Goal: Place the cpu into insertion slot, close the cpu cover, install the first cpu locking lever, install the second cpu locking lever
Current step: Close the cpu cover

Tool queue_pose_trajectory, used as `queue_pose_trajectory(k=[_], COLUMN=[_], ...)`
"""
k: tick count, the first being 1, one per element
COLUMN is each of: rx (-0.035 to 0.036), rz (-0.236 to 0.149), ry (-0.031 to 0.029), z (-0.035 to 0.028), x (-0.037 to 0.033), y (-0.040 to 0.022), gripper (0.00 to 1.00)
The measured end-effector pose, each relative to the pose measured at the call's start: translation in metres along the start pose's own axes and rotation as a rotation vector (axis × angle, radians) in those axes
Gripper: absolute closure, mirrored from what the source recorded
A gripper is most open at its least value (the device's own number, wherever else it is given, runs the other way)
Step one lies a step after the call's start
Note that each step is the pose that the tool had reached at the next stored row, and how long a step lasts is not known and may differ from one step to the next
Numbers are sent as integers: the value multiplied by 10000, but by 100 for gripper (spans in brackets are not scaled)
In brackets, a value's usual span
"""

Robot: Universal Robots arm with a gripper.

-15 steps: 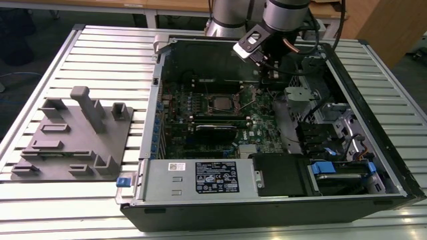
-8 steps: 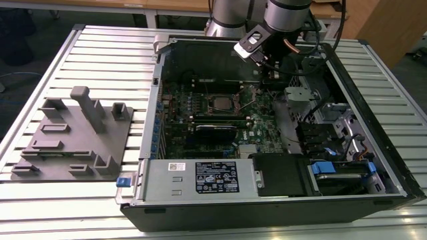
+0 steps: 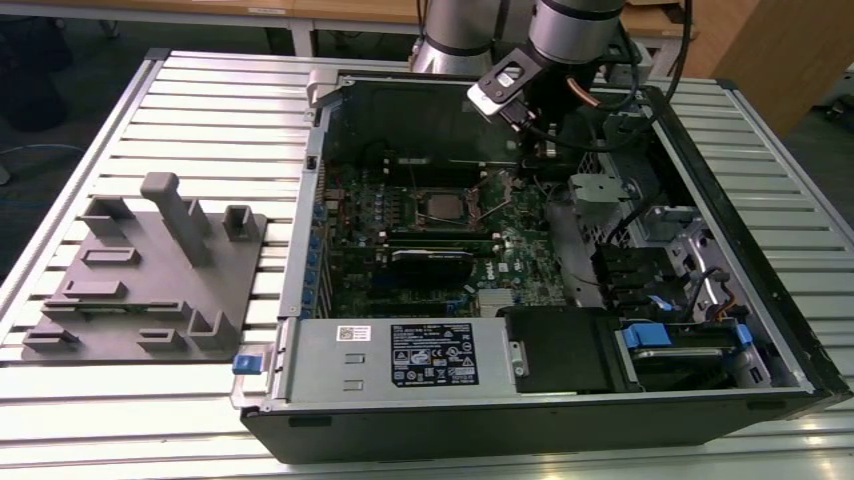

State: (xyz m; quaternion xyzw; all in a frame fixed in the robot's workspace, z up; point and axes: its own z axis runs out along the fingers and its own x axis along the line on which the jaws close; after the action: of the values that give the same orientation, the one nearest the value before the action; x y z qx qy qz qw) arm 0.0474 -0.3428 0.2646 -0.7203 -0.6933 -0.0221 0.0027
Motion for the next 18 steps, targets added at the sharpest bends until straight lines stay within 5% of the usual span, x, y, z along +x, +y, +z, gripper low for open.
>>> queue_pose_trajectory(k=[10,18], rx=[1,-9], rz=[0,-7], ry=[-20,-267], z=[68,152], x=[1,2], y=[33,37], gripper=[89,89])
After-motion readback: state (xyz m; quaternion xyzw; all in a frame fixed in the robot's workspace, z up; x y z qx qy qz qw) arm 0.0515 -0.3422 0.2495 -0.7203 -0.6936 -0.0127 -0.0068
